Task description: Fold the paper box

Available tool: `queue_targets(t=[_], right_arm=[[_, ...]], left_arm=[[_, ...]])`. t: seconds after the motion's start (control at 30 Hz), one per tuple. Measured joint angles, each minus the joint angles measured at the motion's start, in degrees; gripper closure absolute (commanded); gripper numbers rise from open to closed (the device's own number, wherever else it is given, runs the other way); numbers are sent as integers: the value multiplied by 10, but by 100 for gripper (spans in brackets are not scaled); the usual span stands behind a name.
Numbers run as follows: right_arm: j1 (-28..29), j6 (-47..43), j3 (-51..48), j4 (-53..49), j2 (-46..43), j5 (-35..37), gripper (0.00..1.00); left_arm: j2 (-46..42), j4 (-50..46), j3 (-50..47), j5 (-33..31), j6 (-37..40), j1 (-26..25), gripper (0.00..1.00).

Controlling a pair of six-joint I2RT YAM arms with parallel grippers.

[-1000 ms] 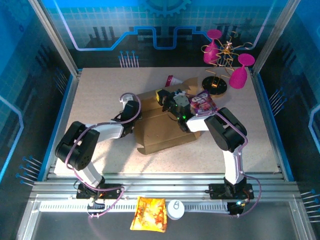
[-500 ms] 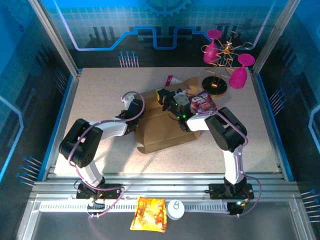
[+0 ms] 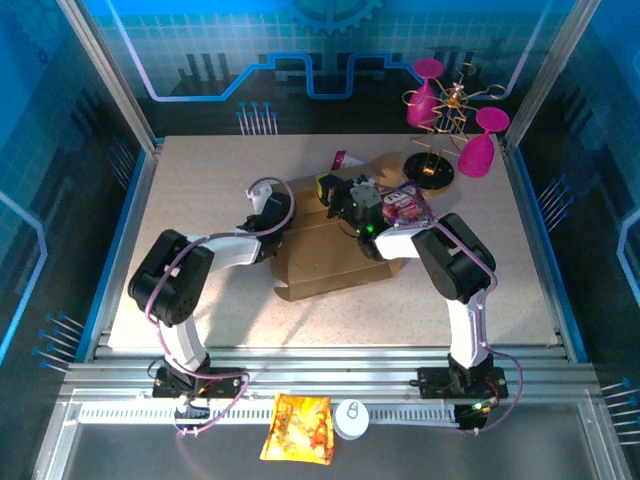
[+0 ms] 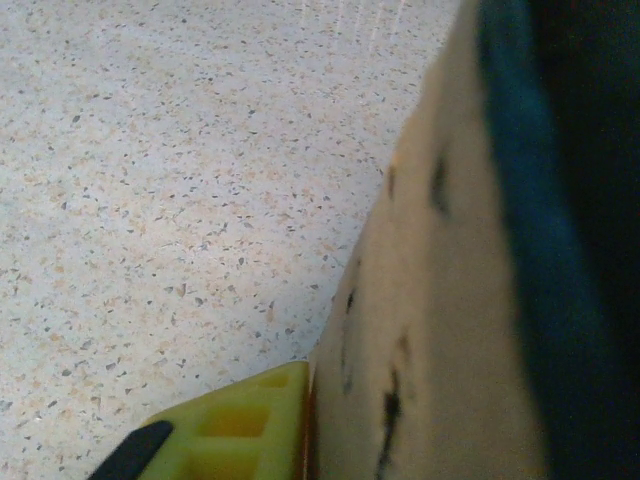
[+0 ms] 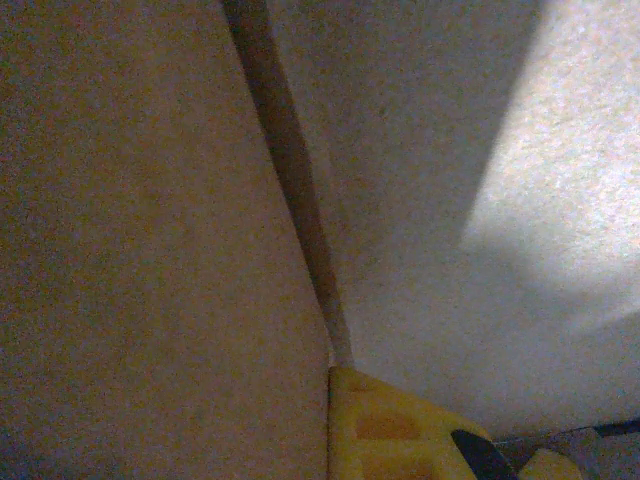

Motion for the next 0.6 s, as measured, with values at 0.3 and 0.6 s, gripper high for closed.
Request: queue_targets(t=[0.3, 0.6], right_arm=[[0, 0, 9, -16, 0, 6, 100], [-1, -3, 5, -72, -24, -7, 50]], left_arm=[[16, -60, 40, -27, -26, -4, 100], [9, -82, 40, -38, -21, 2, 100]])
